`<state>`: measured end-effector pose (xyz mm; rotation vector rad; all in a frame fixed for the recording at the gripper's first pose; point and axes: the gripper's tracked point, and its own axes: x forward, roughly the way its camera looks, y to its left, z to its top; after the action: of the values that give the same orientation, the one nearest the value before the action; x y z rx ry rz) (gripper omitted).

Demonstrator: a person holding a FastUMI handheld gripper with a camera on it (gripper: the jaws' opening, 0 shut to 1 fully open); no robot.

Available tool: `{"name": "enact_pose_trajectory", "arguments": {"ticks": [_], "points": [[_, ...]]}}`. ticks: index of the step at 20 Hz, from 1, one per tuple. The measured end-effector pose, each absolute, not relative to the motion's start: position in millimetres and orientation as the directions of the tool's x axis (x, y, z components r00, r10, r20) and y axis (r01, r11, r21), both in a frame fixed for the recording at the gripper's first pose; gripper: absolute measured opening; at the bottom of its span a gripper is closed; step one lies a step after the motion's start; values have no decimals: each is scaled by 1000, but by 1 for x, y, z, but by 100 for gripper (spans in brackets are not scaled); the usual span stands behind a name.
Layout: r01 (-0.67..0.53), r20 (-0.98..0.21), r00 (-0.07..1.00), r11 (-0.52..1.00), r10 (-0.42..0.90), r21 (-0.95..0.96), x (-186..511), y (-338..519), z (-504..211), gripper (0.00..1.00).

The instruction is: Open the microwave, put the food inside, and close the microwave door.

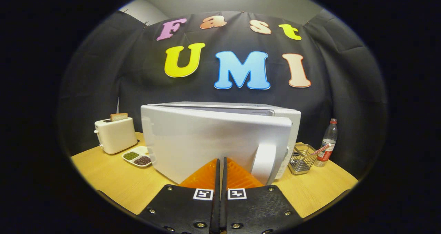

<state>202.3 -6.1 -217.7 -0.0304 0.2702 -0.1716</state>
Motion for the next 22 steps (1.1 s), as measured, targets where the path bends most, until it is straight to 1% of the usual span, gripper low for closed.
{"name": "enact_pose_trajectory", "arguments": {"ticks": [4, 10, 12, 15, 16, 17, 19, 22], "points": [[209, -279, 936, 977, -214, -48, 228, -28, -228, 1], [237, -277, 930, 970, -242, -52, 258, -44, -232, 1], [242, -282, 925, 967, -253, -75, 268, -47, -236, 1], [244, -252, 928, 959, -273, -143, 277, -50, -235, 2], [244, -284, 920, 962, -270, -123, 273, -50, -241, 2], [260, -267, 923, 960, -278, -103, 277, -51, -238, 4], [252, -275, 921, 960, -276, -119, 280, -52, -237, 5], [237, -327, 910, 966, -257, -100, 265, -51, -242, 1]]}}
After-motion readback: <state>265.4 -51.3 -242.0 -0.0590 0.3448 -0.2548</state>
